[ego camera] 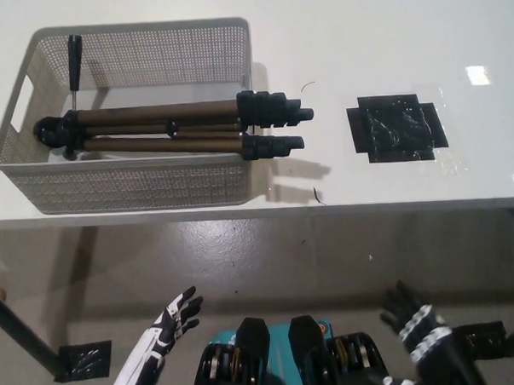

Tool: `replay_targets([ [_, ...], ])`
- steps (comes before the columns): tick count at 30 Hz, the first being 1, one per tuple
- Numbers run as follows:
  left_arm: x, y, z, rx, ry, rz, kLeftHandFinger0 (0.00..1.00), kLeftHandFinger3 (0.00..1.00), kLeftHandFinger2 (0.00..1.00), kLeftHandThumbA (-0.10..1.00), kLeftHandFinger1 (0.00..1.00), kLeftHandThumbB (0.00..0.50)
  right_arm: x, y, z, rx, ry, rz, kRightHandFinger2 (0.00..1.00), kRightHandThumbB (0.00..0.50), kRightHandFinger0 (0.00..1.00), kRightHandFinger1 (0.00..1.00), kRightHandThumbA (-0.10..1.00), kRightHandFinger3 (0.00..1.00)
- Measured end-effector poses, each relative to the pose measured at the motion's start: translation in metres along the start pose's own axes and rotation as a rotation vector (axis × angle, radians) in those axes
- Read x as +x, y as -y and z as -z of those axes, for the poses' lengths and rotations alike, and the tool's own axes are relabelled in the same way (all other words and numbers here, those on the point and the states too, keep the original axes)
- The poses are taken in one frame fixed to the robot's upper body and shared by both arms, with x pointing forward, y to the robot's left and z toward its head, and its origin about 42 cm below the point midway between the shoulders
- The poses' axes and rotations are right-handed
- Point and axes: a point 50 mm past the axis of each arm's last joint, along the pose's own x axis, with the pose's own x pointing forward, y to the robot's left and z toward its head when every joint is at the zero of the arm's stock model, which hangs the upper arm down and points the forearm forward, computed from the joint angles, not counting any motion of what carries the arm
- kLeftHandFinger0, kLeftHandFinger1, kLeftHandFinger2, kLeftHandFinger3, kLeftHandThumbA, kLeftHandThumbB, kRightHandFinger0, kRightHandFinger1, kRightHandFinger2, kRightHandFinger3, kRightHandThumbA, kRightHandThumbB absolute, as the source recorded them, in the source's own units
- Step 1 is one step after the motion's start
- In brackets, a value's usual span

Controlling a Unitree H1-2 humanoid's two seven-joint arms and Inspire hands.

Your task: The robot uses its right hand to pick the tripod on the desk and places it into a rectangular container on the left.

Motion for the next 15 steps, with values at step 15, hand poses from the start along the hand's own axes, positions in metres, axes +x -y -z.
replay_targets([
  [15,-0.008,0.004,0.004,-0.023,-0.003,-0.023,1.00,1.00,1.00,1.00,1.00,0.289,0.021,0.000,0.023,0.023,-0.066,-0.047,1.00,0.371,1.00,1.00,1.00,1.00],
])
